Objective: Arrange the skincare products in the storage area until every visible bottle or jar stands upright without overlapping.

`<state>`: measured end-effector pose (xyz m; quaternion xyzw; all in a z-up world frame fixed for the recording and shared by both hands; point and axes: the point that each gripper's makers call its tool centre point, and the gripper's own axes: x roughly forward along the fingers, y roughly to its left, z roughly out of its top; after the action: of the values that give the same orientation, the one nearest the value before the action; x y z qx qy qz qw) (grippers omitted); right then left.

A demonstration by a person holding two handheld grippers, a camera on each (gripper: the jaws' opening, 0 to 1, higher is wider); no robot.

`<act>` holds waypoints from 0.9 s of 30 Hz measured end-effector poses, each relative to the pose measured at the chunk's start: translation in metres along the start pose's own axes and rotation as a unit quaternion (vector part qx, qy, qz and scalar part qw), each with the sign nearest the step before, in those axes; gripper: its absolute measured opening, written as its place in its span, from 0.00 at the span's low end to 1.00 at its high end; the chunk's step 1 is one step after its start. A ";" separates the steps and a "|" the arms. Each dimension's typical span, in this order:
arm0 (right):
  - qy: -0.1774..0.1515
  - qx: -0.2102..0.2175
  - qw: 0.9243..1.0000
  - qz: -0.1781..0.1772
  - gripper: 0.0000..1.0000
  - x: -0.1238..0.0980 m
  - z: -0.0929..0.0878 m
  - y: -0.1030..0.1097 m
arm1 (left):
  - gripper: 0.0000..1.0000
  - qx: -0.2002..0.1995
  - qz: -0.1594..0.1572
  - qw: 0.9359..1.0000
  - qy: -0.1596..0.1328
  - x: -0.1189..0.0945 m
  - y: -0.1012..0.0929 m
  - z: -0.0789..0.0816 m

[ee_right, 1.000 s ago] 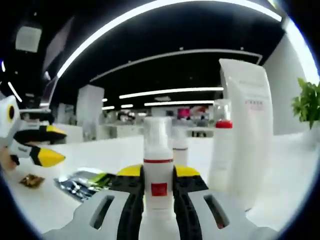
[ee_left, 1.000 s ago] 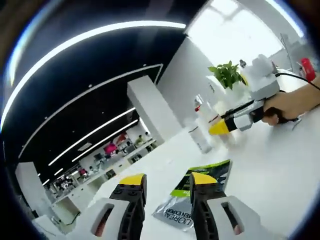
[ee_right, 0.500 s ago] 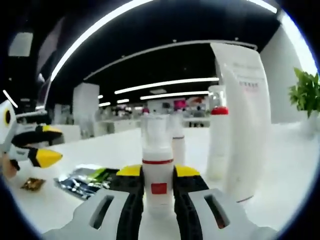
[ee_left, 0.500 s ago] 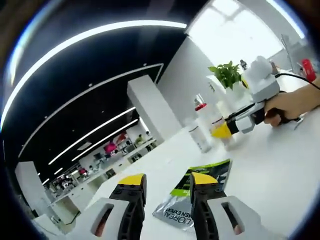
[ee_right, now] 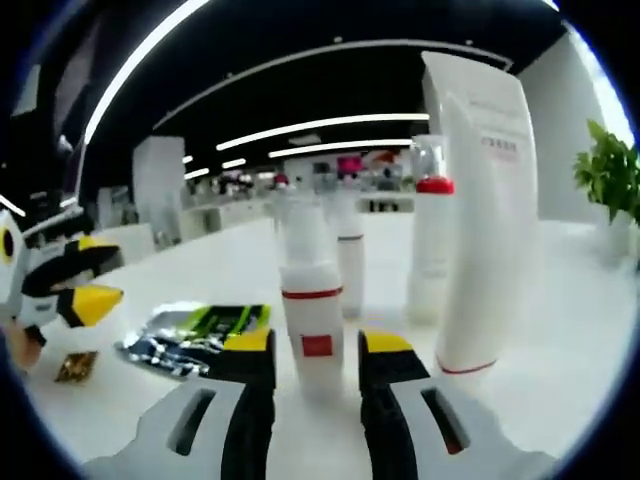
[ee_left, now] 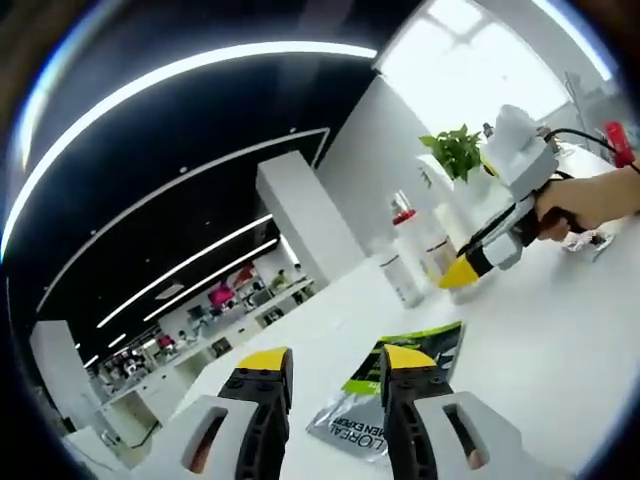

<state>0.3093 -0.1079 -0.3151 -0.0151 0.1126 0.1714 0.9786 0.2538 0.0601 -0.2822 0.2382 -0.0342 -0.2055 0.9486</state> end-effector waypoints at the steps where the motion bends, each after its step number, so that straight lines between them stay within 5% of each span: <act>1: 0.007 -0.007 1.000 -0.003 0.29 -0.001 -0.001 -0.001 | 0.35 0.001 0.000 1.000 0.000 0.000 0.000 0.000; 14: 0.046 -0.038 0.998 -0.010 0.33 -0.007 -0.009 0.008 | 0.36 0.015 0.002 1.000 0.001 0.003 0.001 0.001; 27: 0.064 -0.046 0.997 -0.019 0.22 -0.010 -0.013 0.005 | 0.36 0.020 0.002 1.000 0.001 0.007 0.002 0.001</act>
<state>0.2954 -0.1071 -0.3252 -0.0734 0.1665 0.1564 0.9708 0.2612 0.0582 -0.2803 0.2572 -0.0382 -0.2027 0.9441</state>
